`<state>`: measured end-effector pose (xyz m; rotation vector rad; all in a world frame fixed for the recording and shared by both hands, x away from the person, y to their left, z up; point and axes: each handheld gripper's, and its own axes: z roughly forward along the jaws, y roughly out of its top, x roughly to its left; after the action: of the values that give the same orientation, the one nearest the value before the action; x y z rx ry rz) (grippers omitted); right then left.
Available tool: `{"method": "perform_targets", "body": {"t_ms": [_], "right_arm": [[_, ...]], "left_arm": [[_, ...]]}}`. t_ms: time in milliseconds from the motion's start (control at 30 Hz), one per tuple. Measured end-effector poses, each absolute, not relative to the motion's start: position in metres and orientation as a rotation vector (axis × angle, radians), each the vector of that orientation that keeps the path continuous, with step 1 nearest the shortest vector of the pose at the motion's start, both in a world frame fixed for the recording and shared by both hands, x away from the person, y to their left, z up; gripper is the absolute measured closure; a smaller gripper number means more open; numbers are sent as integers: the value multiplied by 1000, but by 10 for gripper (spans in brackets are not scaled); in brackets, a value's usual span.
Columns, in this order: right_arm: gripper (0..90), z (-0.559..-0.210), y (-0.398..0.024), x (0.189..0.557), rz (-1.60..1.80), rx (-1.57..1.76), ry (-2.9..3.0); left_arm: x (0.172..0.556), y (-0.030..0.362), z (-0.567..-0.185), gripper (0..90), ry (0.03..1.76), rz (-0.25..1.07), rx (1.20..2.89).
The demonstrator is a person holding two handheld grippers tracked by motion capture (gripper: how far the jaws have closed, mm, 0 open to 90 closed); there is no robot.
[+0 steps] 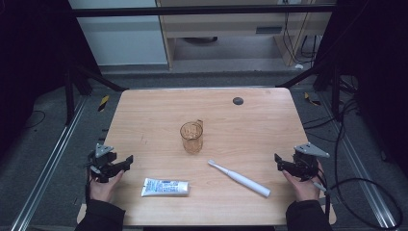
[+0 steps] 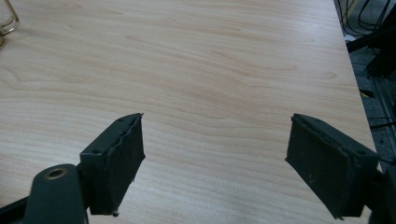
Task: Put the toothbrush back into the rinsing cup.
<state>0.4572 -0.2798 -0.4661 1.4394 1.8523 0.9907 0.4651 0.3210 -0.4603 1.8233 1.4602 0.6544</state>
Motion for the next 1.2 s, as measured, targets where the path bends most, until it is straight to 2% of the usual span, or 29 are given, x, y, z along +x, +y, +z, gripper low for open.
{"method": "perform_targets", "body": {"t_ms": [667,1200], "right_arm": [[328,-442,-249,447,1025,1320,2022],[436,-422,-213,449,1019,1208,2163]], "left_arm": [[466,311,-464,305,1365,619,1885],[466,309,-464,313,1360,601,1903]]}}
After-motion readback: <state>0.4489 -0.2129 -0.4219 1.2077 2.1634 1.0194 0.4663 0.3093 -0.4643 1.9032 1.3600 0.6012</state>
